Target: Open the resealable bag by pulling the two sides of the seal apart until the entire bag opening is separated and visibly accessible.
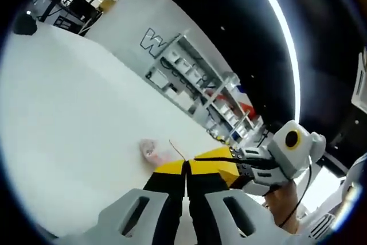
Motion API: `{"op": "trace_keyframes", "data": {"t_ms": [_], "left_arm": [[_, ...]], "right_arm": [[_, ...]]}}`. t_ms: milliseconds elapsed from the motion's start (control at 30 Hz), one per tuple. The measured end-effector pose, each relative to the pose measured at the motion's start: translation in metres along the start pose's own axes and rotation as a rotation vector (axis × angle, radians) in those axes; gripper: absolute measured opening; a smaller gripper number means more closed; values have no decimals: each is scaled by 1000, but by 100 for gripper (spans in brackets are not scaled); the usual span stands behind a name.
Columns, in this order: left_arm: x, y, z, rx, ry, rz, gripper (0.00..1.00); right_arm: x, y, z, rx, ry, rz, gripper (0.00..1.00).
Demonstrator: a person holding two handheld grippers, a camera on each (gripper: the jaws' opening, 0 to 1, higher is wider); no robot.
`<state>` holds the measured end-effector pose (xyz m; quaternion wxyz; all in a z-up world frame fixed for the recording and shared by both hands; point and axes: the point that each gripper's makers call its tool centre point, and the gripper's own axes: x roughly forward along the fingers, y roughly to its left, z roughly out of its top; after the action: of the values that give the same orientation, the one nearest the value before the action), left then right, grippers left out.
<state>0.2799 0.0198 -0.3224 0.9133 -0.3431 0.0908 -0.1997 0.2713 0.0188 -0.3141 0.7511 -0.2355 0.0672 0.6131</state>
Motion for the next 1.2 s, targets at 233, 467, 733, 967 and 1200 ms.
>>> {"op": "trace_keyframes", "data": {"t_ms": [233,467,733,967,1200], "left_arm": [[2,6,-5,7,20,26,1],[-1,-1,3,-97,-31,-32,2],[0,-1,7,-169,-38,-48,8],[1,1,-3,-203,-3,-36,11],[2,-2,-3,-238,-9,-43,13]], "right_arm": [[-3,-1,4,3,-8,-16,0],[-6,-7,4,-7,-14,-41,0],[-7,-6,5,-20,-19,-46,0],[-8,-7,3,-24,-15,-51,0],[-7,-4,1,-34,-9,-50,0]]}}
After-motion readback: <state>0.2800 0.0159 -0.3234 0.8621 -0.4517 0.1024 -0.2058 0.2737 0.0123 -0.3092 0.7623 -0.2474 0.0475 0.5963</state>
